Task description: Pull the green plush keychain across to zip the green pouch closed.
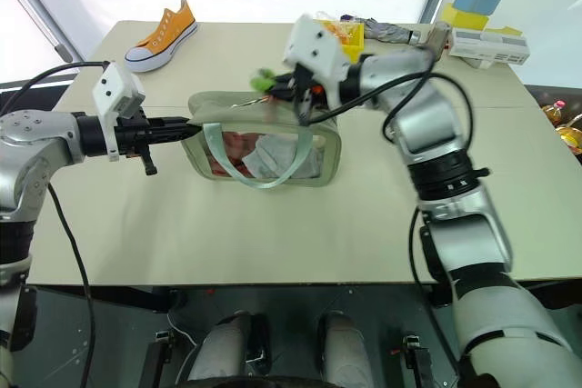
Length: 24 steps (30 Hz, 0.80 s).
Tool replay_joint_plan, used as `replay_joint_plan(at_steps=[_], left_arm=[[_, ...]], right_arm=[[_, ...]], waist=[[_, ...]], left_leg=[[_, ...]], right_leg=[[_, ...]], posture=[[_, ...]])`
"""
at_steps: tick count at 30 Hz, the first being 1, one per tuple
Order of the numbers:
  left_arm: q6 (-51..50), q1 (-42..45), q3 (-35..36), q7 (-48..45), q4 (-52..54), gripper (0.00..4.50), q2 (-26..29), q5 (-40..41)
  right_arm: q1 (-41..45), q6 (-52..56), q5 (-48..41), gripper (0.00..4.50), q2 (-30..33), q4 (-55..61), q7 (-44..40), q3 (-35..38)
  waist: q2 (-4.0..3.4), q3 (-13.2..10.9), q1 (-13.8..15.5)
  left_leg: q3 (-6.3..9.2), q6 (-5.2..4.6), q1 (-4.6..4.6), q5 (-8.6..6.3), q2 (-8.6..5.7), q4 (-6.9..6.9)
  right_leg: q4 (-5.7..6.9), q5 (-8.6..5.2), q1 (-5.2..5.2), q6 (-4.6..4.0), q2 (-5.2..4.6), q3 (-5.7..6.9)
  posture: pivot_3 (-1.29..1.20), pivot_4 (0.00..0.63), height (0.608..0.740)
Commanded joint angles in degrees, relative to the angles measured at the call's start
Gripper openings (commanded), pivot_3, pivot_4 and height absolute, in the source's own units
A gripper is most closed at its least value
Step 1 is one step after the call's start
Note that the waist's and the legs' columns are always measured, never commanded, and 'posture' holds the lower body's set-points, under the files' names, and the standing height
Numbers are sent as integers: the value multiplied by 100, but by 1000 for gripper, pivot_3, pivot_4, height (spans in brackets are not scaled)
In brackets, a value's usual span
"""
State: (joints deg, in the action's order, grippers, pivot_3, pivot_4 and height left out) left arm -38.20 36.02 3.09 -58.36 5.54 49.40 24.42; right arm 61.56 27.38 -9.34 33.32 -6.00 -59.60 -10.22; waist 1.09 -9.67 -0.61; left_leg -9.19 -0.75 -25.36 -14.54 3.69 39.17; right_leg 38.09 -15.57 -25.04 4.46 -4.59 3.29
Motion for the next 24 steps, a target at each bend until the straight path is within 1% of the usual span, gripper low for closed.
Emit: replay_joint_plan(at_steps=[1,6,7,8,10,11,13,16,18,20,22,24], left_arm=[[48,-81,164,6,128,0,101,34],[31,-181,169,-15,162,0,115,48],[24,-178,152,-7,169,0,100,48],[21,-175,142,-1,174,0,90,48],[12,-149,113,4,175,0,65,52],[9,-133,87,15,181,0,41,53],[-6,-116,43,22,192,0,-1,66],[-4,-128,20,30,212,0,-18,64],[-19,-115,-5,44,226,0,-35,61],[-36,-104,-20,54,232,0,-43,67],[-49,-103,-29,61,236,0,-48,73],[-62,-104,-45,73,250,0,-58,76]], right_arm=[[-48,261,67,37,778,456,-8,476],[-489,301,354,37,1662,538,170,654],[-732,110,528,37,1883,484,187,607],[-901,-29,641,37,2029,452,193,566],[-1256,-72,728,37,2119,337,359,595],[-1536,-38,719,37,2035,313,496,619],[-2082,135,578,37,1658,336,801,666],[-2455,283,459,37,1169,480,1100,677],[-2716,457,373,37,623,687,1294,477],[-2854,497,409,37,321,766,1386,296],[-2906,446,496,37,174,740,1420,154],[-2848,388,530,37,178,633,1407,146]], waist=[[0,0,-7],[0,0,-20],[0,0,-20],[0,0,-15],[0,0,-5],[1,1,-8],[5,3,-6],[1,3,-10],[1,3,-12],[1,3,-14],[0,3,-2],[0,3,3]], left_leg=[[0,0,1,0,-1,0],[-1,0,4,0,-1,-2],[-2,-1,4,0,-1,-2],[-3,-1,4,0,-1,-2],[-2,-1,3,0,-1,-2],[-3,-1,3,0,-1,-1],[-3,0,6,0,-2,-1],[-3,1,8,0,-4,0],[-2,1,9,1,-4,-1],[0,1,10,1,-4,0],[0,1,10,1,-3,0],[3,1,10,1,-4,1]], right_leg=[[-1,0,0,0,-1,0],[0,0,0,0,1,0],[-1,0,0,0,0,-1],[-1,0,0,0,0,-1],[-3,0,0,0,-1,-1],[-3,0,1,0,-1,-1],[-2,0,4,0,0,-1],[-3,0,9,0,2,-1],[-3,0,9,0,3,0],[-2,0,10,0,4,0],[-3,0,12,0,3,0],[-3,0,15,0,0,0]], posture=[[0,150,740],[0,150,740],[0,150,740],[0,150,740],[0,150,740],[0,150,740],[0,150,740],[0,150,740],[0,150,740],[0,150,740],[0,150,740],[0,150,740]])
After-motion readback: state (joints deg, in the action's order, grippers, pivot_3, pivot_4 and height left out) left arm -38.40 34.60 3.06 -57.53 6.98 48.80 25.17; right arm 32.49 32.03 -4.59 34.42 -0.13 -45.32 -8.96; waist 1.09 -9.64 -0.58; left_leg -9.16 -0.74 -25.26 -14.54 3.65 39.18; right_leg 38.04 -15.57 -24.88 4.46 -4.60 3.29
